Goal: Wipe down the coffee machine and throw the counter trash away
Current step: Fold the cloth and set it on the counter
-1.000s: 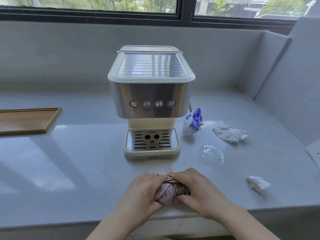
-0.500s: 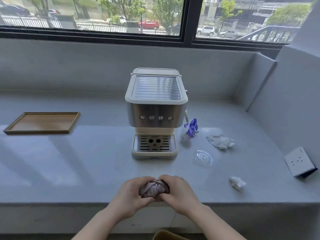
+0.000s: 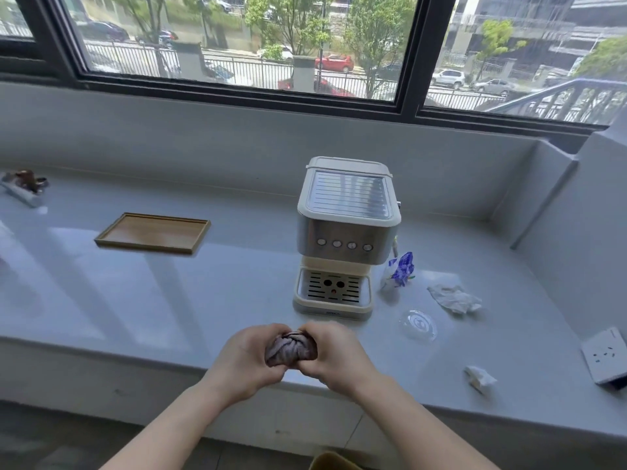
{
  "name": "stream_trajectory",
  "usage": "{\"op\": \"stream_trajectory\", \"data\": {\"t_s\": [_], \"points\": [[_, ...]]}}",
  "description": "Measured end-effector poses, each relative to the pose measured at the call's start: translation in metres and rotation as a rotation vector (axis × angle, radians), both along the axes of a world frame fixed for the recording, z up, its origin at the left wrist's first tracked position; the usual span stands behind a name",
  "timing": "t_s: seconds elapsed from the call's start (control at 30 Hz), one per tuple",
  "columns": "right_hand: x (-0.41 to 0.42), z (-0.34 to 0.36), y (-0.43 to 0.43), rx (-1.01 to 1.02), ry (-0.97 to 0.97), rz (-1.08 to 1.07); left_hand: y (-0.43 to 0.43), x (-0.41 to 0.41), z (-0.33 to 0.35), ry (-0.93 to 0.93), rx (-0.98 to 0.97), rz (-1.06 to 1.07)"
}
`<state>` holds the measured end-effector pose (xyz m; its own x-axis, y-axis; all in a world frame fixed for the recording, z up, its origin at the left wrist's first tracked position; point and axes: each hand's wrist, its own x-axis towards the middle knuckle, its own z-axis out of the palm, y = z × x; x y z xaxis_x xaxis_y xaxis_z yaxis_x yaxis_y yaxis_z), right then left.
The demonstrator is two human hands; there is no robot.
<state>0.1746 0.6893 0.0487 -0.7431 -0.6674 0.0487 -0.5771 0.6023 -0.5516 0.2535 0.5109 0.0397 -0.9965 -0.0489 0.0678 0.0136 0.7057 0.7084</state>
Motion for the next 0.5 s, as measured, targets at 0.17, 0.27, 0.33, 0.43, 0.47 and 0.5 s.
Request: {"op": "stream_trajectory", "data": {"t_s": [0.17,0.27,0.33,0.43,0.47,0.5], "points": [[0.004,0.002,-0.048,-0.027,0.009,0.035,-0.043,0.013,0.006,-0.004,-0.026,0.072],[0.001,-0.002,-0.084,-0.028,0.026,0.055,-0.073,0.015,0.004,-0.028,-0.004,0.113],[-0.002,-0.006,-0.108,-0.021,0.022,0.054,-0.095,0.013,0.0,-0.037,0.004,0.143],[-0.009,-0.011,-0.144,-0.002,0.009,0.062,-0.128,0.007,-0.006,-0.069,0.025,0.173],[-0.012,-0.011,-0.156,0.001,-0.002,0.065,-0.14,0.004,-0.008,-0.077,0.025,0.179],[-0.015,-0.012,-0.168,0.003,-0.008,0.068,-0.151,0.001,-0.01,-0.078,0.019,0.183]]}}
